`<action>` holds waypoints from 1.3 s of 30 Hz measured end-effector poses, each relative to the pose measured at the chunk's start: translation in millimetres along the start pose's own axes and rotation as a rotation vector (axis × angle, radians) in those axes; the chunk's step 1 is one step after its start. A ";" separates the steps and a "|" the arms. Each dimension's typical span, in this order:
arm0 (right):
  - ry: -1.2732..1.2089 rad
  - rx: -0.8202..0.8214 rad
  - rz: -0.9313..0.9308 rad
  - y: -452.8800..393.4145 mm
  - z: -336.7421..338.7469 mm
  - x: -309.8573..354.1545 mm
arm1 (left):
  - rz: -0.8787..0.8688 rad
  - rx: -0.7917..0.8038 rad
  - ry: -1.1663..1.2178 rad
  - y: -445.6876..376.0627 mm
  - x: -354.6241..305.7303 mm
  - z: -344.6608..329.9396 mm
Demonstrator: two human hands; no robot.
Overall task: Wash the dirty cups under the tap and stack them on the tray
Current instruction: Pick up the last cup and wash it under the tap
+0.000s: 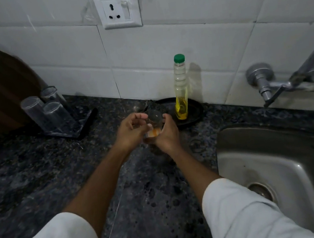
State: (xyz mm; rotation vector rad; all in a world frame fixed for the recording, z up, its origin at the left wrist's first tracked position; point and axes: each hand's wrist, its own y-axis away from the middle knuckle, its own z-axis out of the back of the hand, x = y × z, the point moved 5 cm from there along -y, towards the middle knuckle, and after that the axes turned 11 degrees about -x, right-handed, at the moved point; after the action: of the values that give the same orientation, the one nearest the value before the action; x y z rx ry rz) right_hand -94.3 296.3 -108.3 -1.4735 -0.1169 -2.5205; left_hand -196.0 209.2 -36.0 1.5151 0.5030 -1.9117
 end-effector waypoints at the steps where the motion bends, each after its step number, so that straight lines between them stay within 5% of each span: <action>1: -0.005 -0.036 -0.009 -3.9 -5.3 2.2 | -0.008 -0.007 -0.004 -0.6 1.1 0.7; 14: -0.139 -0.236 0.062 10.9 39.9 6.1 | -0.066 -0.038 0.042 -22.8 -16.9 9.5; 26: -0.240 -0.333 0.020 63.6 259.9 -74.5 | -0.057 0.268 -0.007 37.6 -65.9 -197.9; 33: -0.096 -0.421 -0.037 90.9 348.5 -129.6 | -0.269 0.075 -0.103 82.3 -101.5 -279.6; 39: -0.063 -0.420 -0.092 99.1 375.3 -148.3 | -0.270 -0.152 -0.116 86.0 -119.6 -299.8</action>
State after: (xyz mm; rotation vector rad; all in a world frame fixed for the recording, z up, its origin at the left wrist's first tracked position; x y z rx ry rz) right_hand 317.8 288.7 -55.7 -1.7296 0.3658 -2.6880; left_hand 93.3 370.2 8.1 1.2831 0.8145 -2.0972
